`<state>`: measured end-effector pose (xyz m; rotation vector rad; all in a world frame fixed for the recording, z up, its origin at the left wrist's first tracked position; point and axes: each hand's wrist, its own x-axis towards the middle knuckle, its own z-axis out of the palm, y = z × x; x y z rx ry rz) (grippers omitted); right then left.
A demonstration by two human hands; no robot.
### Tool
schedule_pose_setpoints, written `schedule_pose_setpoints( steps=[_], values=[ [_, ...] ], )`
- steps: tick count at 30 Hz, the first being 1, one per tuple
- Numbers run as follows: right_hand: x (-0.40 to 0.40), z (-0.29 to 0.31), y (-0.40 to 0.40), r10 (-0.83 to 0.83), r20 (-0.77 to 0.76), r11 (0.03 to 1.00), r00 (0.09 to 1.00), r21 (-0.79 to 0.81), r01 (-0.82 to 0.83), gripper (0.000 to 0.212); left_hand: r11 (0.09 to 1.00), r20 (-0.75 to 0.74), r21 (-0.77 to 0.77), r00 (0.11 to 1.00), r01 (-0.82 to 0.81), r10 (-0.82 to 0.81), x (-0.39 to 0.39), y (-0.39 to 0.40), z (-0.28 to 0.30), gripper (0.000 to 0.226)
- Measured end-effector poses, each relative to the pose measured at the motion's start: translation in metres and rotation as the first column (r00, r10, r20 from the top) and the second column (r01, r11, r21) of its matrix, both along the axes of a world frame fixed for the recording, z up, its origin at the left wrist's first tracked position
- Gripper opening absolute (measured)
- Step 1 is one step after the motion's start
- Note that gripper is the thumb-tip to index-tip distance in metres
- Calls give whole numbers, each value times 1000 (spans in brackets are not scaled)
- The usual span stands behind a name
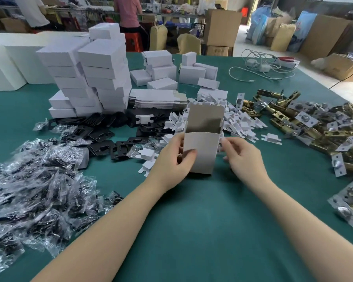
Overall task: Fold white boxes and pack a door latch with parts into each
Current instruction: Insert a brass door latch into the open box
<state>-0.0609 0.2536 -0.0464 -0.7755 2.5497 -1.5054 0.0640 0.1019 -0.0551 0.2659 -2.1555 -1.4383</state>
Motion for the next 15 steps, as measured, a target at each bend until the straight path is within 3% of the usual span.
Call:
schedule_pose_setpoints(
  steps=[3,8,13,15],
  values=[
    [-27,11,-10,10,-180,975,984,219,30,30,998,19,63,1000,-4,3,-1,0,1,24],
    [-47,12,-33,85,-212,870,973,491,31,35,993,-4,114,999,-37,38,-3,-1,-2,33],
    [-59,18,-35,154,-136,881,979,468,-74,47,991,5,124,999,-40,39,-5,-1,-6,35],
    [-61,18,-27,145,-240,882,960,471,-16,40,992,9,120,999,-47,46,-6,-2,-6,37]
  ],
)
